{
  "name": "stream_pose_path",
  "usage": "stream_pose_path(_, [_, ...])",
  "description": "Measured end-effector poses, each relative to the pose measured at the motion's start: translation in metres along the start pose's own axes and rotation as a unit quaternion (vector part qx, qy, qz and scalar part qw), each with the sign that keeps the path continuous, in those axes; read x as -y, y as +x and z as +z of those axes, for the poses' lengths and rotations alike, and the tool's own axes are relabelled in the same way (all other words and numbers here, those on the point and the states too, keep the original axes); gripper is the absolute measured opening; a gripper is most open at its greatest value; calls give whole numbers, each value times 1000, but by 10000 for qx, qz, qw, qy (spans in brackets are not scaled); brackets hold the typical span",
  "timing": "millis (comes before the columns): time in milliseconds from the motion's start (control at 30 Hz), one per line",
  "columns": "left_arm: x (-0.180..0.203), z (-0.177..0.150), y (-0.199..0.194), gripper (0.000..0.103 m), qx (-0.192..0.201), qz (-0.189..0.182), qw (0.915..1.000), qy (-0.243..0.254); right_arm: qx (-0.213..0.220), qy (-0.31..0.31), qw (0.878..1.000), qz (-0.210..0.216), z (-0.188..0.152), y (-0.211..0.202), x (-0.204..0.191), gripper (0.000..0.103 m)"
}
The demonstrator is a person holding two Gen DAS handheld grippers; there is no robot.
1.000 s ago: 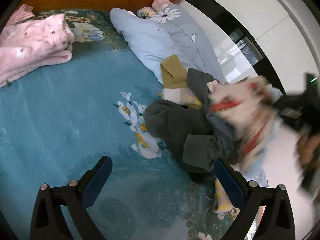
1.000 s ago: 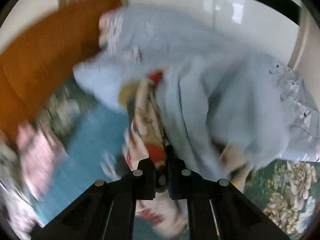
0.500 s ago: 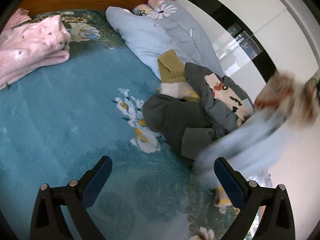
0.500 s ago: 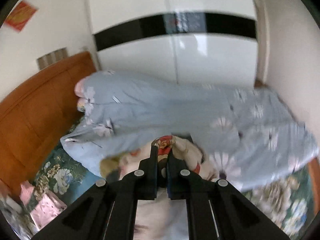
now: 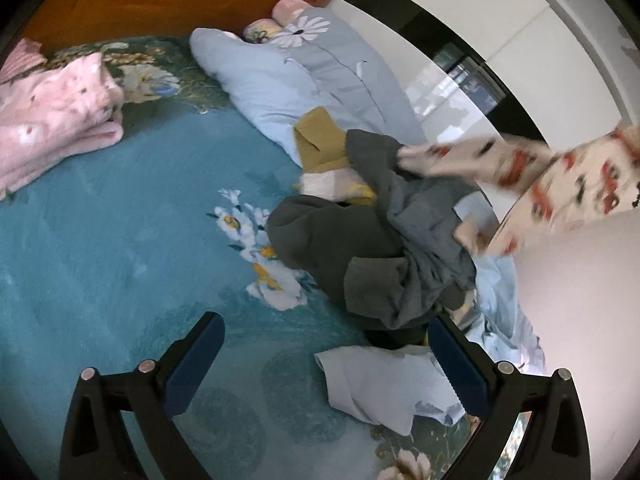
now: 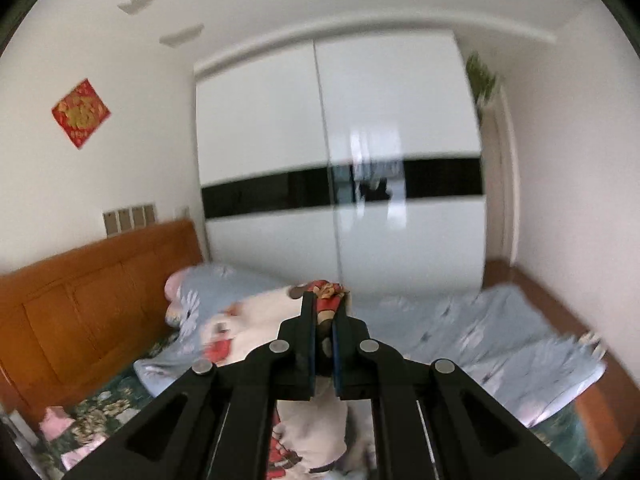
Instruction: Fold clothes
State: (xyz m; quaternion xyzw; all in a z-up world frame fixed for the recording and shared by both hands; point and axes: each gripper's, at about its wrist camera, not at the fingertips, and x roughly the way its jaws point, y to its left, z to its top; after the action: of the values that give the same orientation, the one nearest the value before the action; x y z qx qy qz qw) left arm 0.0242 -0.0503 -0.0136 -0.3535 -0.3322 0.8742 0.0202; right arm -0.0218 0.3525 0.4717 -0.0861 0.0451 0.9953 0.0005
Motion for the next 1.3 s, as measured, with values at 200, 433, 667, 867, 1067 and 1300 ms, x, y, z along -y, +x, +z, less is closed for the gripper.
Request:
stream_pose_path(200, [10, -4, -18, 103, 33, -206, 9996, 206, 296, 151, 9982, -491, 20, -100, 33, 6])
stream_pose_path(433, [18, -9, -55, 103, 375, -364, 9980, 348, -445, -613, 9970, -170, -18, -107, -18, 6])
stream_pose_path(667, [1, -11, -85, 103, 584, -422, 9974, -100, -2617, -688, 9532, 1350, -206, 0, -112, 6])
stream_pose_path(867, [-20, -9, -89, 103, 541, -198, 9976, -386, -3885, -193, 9054, 1702, -365, 77, -148, 5])
stream_pose_path(1067, [-41, -8, -61, 103, 174, -20, 9963, -846, -4297, -50, 8949, 1206, -419, 112, -127, 5])
stream_pose_path(1300, [-51, -12, -30, 103, -264, 65, 9932, -1133, -4982, -637, 8474, 1721, -520, 94, -151, 28])
